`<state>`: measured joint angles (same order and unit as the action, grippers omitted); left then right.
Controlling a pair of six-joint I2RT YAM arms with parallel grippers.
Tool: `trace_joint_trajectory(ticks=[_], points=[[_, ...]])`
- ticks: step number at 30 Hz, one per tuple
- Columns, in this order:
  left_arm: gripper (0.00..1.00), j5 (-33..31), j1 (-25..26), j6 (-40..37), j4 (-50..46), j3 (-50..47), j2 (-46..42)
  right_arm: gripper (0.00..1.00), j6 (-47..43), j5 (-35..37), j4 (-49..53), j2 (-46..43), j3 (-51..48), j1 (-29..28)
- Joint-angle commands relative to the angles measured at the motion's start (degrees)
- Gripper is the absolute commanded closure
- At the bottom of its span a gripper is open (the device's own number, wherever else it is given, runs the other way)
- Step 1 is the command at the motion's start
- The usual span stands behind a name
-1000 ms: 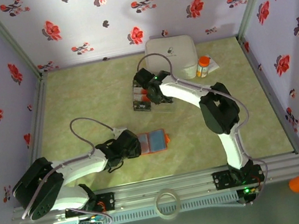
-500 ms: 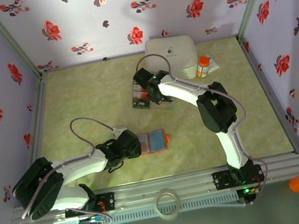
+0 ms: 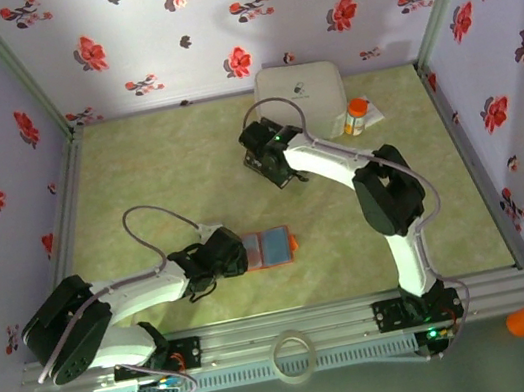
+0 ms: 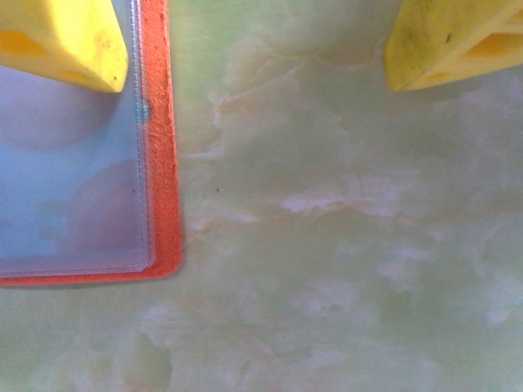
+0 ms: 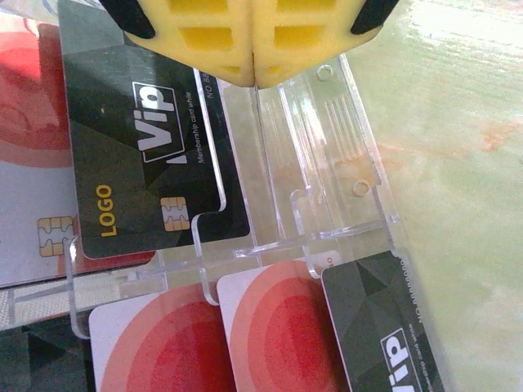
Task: Put the credit cards into the card holder
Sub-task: Pick up the credit card from the storage box, then insert the credit card into the card slot.
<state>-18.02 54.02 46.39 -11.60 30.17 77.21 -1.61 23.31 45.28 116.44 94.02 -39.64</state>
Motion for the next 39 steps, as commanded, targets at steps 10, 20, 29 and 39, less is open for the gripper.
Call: trace_joint_trajectory(ticks=[10,20,29,39], points=[[0.17,2.1,0.3,0.6,2.0,-1.2,2.1,1.00,-3.3,-6.6,0.6,-9.9,0.7,0.2],[0.17,2.1,0.3,0.7,1.1,-0.6,2.0,1.00,13.0,-24.0,-8.3,-23.5,-10.4,-0.2],[0.17,2.1,0.4,1.2,-0.4,-0.2,1.5,1.00,40.2,-38.7,-41.6,-38.1,-41.2,-1.3],[0.17,2.0,0.4,2.2,-1.2,-0.6,1.2,1.00,55.1,-31.3,-63.2,-43.6,-61.3,-7.9]])
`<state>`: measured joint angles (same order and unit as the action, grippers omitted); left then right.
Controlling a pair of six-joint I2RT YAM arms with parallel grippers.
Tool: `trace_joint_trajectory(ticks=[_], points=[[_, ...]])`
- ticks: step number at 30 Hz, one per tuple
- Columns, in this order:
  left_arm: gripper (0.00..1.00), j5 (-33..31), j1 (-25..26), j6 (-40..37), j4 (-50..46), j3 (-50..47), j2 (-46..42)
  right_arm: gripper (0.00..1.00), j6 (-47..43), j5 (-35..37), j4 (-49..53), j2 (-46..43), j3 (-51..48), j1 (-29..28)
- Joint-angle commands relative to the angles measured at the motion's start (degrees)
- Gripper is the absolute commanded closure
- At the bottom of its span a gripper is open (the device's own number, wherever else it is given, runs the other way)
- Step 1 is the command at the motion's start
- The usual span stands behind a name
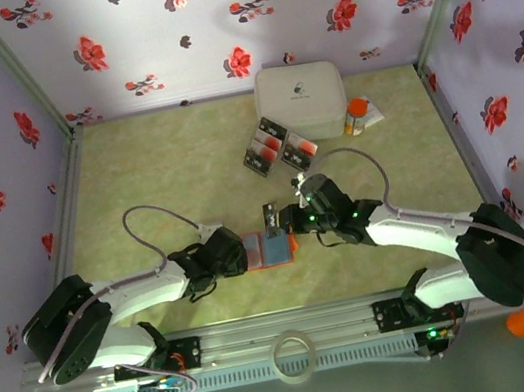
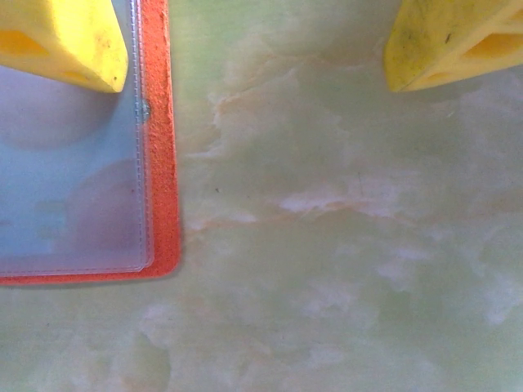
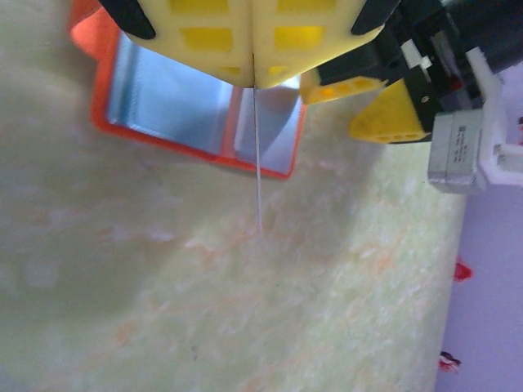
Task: Put the credit cards into the card holder
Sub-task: Insert the credit card into the card slot.
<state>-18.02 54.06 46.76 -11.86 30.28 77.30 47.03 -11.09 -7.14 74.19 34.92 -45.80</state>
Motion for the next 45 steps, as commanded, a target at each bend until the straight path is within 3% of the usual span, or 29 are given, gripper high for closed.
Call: trace_joint_trajectory(ticks=[1,14,45], points=[[0.17,2.0,0.3,1.9,-1.0,-0.7,1.1,1.00,7.3,3.9,-12.5,-1.3,-3.4,-2.5],[0.17,2.0,0.4,1.9,-0.9,-0.7,1.7,1.00,11.2,9.6,-24.6,2.9,-11.8,-7.2],[0.17,2.1,0.4,2.1,-0.1,-1.4,1.6,1.00,14.4,11.0,-31.5,10.7,-14.4,-9.8]])
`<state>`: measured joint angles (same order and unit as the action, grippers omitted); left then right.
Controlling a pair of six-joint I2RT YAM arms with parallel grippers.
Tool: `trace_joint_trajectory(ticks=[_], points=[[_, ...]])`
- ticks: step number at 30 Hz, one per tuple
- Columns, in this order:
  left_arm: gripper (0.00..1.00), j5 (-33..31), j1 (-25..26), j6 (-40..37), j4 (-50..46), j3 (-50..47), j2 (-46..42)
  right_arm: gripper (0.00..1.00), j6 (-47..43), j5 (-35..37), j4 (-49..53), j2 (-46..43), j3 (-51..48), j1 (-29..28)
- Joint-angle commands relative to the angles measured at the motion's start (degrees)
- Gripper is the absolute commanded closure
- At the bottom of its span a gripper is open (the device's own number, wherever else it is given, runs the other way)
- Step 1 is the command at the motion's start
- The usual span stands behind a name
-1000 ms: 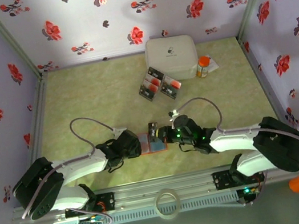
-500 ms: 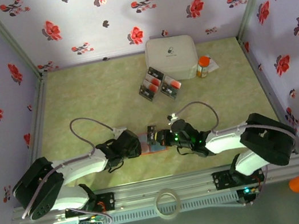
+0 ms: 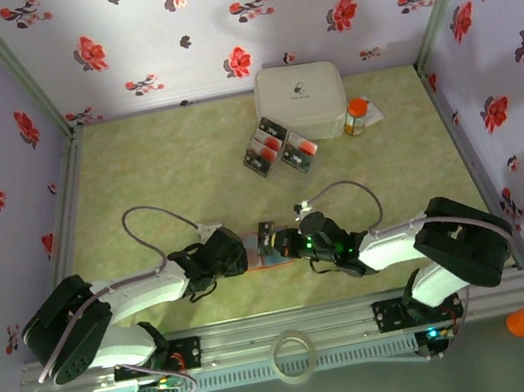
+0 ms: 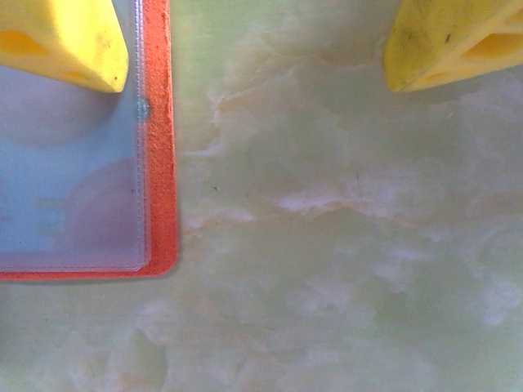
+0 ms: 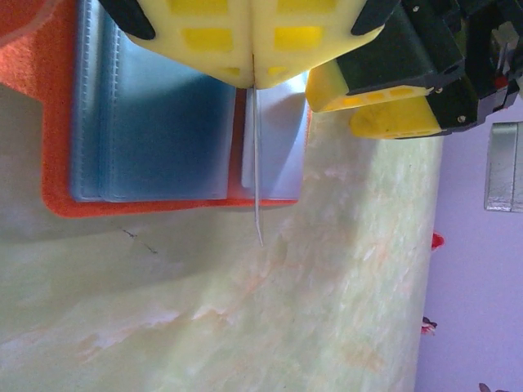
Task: Put the credit cards into the card holder
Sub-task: Insert the credit card into the card slot.
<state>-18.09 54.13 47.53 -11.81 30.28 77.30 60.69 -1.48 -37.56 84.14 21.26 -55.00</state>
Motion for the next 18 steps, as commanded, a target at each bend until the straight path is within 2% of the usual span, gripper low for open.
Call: trace_joint_trajectory(ticks=[1,18], points=[[0.17,2.1,0.4,1.4,-0.1,-1.4,1.7,1.00,0.7,1.3,-1.0,1.0,-0.6,-0.7],[0.17,2.1,0.5,1.5,0.2,-1.5,1.9,1.00,2.1,0.5,-0.1,1.4,-1.0,-1.3]])
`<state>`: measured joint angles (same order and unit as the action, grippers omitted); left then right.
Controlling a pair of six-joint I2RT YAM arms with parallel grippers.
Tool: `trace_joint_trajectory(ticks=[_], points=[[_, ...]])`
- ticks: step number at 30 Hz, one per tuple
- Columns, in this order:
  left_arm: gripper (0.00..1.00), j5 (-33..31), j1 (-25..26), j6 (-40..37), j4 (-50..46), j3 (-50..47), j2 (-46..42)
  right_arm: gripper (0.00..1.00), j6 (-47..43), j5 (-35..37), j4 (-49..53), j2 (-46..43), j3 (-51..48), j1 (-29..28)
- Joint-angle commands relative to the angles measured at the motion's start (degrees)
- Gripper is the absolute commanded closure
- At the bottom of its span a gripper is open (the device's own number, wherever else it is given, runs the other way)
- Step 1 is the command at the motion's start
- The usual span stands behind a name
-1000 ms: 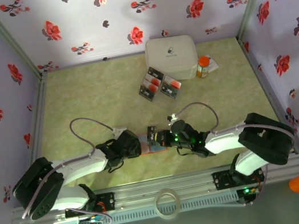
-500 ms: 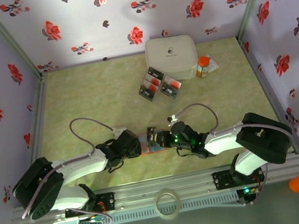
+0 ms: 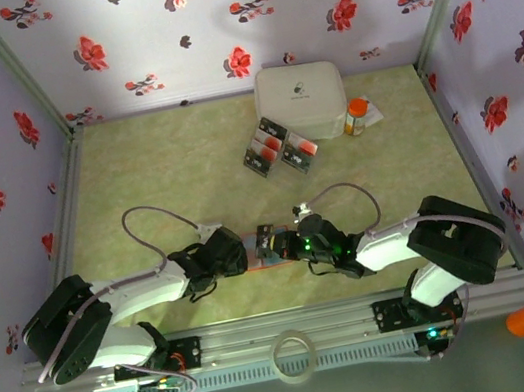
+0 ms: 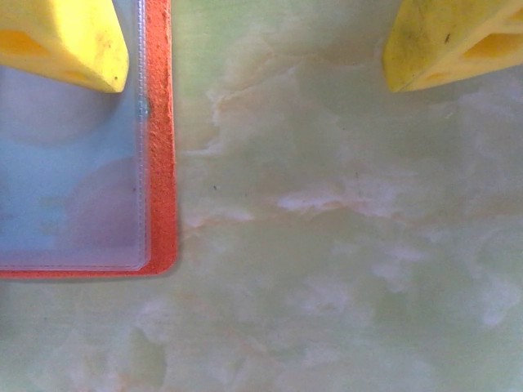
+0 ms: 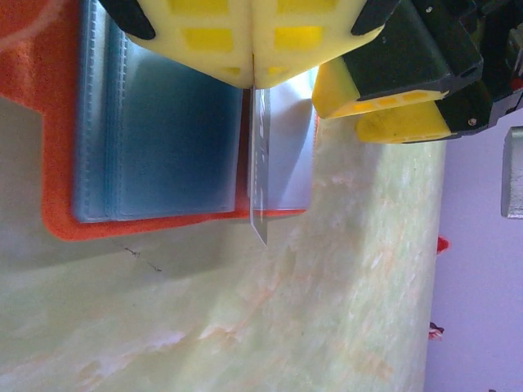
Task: Put the credit cards into the card holder
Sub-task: Insert the credit card into the card slot.
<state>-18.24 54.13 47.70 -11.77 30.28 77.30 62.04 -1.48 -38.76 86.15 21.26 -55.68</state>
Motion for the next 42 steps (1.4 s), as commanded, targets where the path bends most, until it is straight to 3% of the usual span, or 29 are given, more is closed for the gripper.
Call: trace_joint_trajectory(ticks=[1,42], points=[[0.17,2.2,0.4,1.3,0.2,-1.5,2.0,1.00,0.8,0.4,1.4,-0.7,-1.0,-0.6],[0.17,2.3,0.5,1.4,0.6,-1.8,2.2,1.00,0.6,-4.1,11.6,1.8,3.3,-0.6]])
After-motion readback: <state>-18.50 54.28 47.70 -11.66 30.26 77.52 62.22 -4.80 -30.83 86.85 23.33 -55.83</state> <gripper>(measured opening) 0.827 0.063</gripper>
